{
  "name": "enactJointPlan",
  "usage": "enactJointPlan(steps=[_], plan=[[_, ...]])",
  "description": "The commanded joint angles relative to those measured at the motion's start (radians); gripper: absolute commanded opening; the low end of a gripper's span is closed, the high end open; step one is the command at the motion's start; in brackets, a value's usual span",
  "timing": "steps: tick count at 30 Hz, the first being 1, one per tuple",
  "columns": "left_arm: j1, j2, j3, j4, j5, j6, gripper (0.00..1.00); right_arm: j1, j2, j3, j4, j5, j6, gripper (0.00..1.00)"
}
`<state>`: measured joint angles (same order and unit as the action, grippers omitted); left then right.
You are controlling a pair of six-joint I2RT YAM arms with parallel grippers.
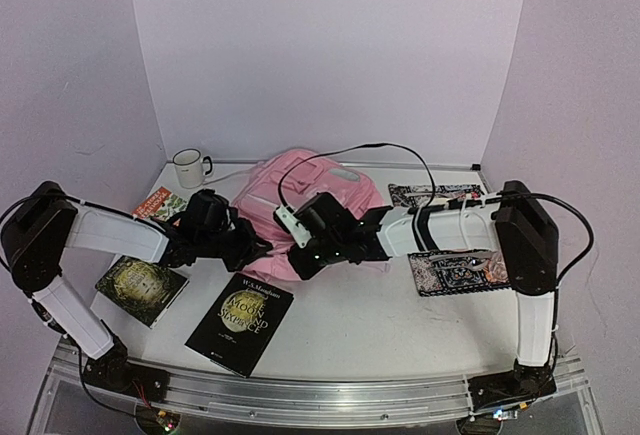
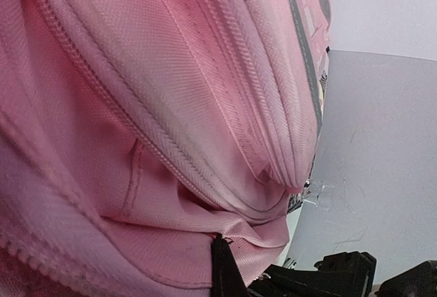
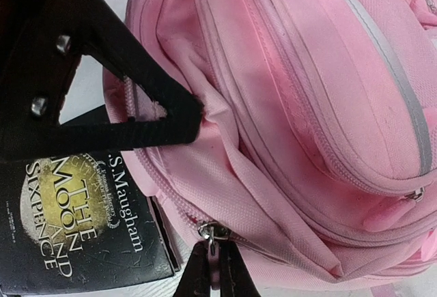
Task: Pack the student bag
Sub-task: Hold the largest pocket of the student bag, then unzip the largest pocket of the student bag.
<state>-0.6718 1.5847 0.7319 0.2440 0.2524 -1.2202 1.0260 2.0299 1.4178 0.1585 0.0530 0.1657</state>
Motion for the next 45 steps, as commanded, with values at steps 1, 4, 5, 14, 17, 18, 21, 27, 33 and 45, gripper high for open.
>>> enactJointPlan(steps=[1,4,5,14,17,18,21,27,33,45], plan=[[0.001,-0.085,-0.008,0.044,-0.062,0.045,0.00,-0.045,-0.081,-0.048,0.027,0.050,-0.045,0.00],[0.019,-0.109,-0.026,0.044,-0.058,0.052,0.00,-0.131,-0.124,-0.118,0.011,0.052,-0.057,0.00],[0.025,-0.115,-0.032,0.043,-0.056,0.053,0.00,-0.158,-0.137,-0.139,0.009,0.054,-0.062,0.00],[0.044,-0.138,-0.041,0.038,-0.040,0.070,0.00,-0.340,-0.107,-0.173,-0.001,0.057,-0.106,0.00],[0.047,-0.133,-0.033,0.037,-0.028,0.079,0.00,-0.357,-0.088,-0.152,-0.016,0.078,-0.103,0.00],[0.047,-0.125,-0.024,0.037,-0.018,0.086,0.00,-0.357,-0.093,-0.147,-0.023,0.066,-0.104,0.00],[0.043,-0.079,0.011,0.037,0.031,0.094,0.04,-0.348,-0.130,-0.145,-0.025,-0.015,-0.114,0.00],[0.018,-0.025,0.086,0.038,0.073,0.128,0.34,-0.294,-0.200,-0.143,-0.031,-0.027,-0.172,0.21],[0.035,-0.088,0.034,0.037,0.030,0.143,0.53,-0.226,-0.254,-0.129,-0.042,-0.019,-0.258,0.53],[0.069,-0.056,0.028,0.063,0.081,0.175,0.51,-0.078,-0.033,0.102,-0.034,0.028,-0.381,0.70]])
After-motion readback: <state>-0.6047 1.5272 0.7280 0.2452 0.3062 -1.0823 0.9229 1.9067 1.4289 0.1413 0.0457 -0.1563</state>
